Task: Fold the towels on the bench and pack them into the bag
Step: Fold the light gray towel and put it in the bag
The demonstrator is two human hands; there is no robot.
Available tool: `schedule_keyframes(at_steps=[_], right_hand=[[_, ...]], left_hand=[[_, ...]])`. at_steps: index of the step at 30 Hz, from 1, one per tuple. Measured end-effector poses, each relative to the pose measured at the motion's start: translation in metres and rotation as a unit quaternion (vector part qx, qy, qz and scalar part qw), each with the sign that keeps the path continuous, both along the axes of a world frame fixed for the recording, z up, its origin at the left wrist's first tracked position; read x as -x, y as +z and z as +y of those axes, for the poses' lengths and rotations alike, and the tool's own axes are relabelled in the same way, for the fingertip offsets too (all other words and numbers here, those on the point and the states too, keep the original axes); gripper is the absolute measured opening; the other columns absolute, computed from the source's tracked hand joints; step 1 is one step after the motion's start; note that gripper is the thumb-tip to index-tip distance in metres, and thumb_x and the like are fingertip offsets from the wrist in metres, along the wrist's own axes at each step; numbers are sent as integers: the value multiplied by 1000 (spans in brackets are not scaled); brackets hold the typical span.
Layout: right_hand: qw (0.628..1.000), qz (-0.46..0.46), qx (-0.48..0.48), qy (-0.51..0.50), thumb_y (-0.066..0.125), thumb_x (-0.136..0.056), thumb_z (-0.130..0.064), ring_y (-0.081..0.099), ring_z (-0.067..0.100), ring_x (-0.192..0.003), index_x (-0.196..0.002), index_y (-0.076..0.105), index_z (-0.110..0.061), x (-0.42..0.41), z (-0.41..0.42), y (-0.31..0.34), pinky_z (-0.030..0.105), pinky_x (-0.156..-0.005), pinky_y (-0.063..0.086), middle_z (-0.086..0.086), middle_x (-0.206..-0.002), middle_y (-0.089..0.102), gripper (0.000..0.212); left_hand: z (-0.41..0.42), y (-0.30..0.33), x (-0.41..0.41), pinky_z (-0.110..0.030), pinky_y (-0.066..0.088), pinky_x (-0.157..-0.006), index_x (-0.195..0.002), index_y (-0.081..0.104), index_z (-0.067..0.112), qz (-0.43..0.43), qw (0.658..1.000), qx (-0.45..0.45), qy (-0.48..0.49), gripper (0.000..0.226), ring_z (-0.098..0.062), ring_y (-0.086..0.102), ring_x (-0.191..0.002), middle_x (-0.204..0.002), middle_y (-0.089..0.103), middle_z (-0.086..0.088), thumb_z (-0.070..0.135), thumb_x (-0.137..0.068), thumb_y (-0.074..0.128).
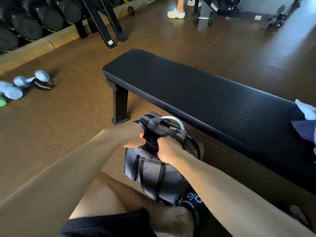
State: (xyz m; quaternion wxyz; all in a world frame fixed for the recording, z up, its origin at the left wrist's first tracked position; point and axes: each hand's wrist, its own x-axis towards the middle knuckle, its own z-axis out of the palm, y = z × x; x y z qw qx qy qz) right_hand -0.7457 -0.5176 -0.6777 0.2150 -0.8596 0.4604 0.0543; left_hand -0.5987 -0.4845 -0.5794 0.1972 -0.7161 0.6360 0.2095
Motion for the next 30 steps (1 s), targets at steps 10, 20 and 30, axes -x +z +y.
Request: schedule_keyframes(at_steps=[10, 20, 30], right_hand=[[994, 18, -104, 33, 52, -100, -21, 62, 34, -112, -126, 61, -7, 3, -10, 11, 34, -80, 46, 15, -122, 66, 30], [984, -163, 2, -73, 55, -95, -11, 67, 19, -87, -110, 71, -19, 148, -51, 115, 34, -83, 56, 1, -101, 70, 24], [902, 111, 221, -354, 62, -87, -30, 55, 37, -112, -119, 54, -16, 346, -82, 140, 42, -89, 43, 13, -118, 57, 35]], left_hand=[[-2, -1, 16, -31, 35, -53, -68, 54, 12, -66, 997, 21, -45, 27, -23, 49, -64, -78, 58, -8, 24, -91, 49], [-70, 40, 113, -39, 52, -86, -90, 59, 28, 118, 976, 169, -68, 10, -20, 57, -96, -101, 63, 4, 25, -93, 50], [-111, 42, 291, -29, 46, -82, -127, 58, 26, 311, 934, 98, -147, 29, -14, 58, -100, -108, 59, 9, 25, -98, 56]])
